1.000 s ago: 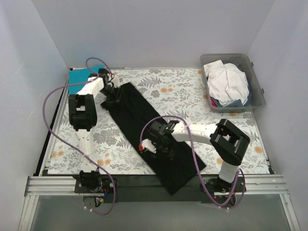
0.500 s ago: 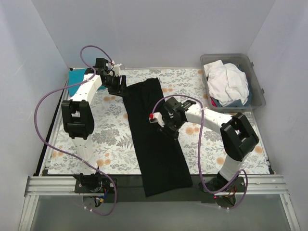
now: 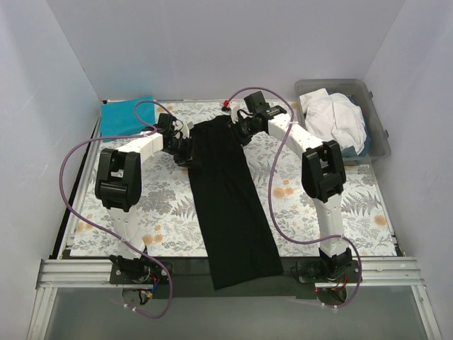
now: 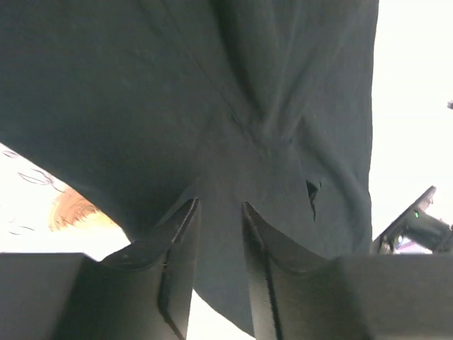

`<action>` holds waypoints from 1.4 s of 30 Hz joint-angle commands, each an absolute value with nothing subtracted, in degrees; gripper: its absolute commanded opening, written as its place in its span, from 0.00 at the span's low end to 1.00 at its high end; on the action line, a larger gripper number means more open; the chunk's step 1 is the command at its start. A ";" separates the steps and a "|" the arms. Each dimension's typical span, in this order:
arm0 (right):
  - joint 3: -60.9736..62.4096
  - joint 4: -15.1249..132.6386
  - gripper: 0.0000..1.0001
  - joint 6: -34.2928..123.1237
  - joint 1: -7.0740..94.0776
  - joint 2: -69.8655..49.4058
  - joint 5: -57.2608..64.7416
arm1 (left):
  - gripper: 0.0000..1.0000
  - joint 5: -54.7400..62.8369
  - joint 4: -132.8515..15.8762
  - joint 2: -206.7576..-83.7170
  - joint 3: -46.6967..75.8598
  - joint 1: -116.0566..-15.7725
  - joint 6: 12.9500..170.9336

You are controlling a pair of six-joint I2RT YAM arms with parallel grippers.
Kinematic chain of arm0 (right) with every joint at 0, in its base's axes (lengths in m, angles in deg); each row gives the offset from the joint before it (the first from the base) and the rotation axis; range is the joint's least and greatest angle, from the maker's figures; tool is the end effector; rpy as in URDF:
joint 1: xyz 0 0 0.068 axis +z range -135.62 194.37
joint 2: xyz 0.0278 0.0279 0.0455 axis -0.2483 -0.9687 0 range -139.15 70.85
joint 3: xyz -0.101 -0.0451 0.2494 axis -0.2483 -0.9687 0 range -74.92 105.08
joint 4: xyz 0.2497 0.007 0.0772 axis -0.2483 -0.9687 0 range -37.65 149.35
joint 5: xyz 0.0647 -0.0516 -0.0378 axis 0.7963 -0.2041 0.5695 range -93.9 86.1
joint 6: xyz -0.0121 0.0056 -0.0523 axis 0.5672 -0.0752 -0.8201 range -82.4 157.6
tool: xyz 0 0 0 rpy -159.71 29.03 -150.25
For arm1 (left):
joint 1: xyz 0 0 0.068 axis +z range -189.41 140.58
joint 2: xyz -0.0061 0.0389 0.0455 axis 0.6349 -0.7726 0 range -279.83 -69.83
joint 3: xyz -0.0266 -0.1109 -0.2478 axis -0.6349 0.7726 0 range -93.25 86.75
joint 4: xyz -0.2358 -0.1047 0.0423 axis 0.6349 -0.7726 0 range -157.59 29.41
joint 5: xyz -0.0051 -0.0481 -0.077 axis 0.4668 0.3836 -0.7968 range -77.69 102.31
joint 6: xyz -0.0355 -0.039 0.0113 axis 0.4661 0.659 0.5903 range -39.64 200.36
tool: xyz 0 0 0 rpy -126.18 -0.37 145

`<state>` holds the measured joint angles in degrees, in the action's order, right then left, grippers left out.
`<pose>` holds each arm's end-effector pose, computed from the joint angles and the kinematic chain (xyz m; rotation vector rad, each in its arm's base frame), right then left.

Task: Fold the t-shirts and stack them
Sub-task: Fold the tshirt

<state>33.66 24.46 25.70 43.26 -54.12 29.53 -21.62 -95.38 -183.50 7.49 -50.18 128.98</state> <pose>0.4179 0.2530 0.2373 -1.0872 2.1887 0.8478 0.3880 -0.0940 0.1696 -0.7982 2.8353 -1.0467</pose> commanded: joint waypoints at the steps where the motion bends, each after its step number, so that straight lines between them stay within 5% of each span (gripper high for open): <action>1: 39.07 27.53 0.36 31.26 43.73 -59.83 31.16 | 0.27 -19.24 -91.87 -181.79 6.16 -49.87 131.43; 16: 41.63 37.81 0.35 46.12 38.11 -70.91 26.42 | 0.20 -11.24 -97.07 -197.62 -8.07 -49.00 126.86; 25: 46.72 42.65 0.38 48.06 33.98 -74.43 25.72 | 0.24 -14.94 -109.02 -216.42 -39.71 -47.06 122.20; 36: 51.73 53.11 0.49 46.65 31.69 -77.77 25.10 | 0.30 -18.36 -104.45 -216.70 -39.46 -46.71 125.80; 42: 52.35 53.90 0.56 45.87 31.69 -73.05 27.56 | 0.60 -21.43 -103.05 -213.19 -41.92 -45.74 126.15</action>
<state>49.92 50.51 47.32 31.72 -77.66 26.01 -23.68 -104.51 -216.09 -41.06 -47.56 127.15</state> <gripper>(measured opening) 0.541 0.527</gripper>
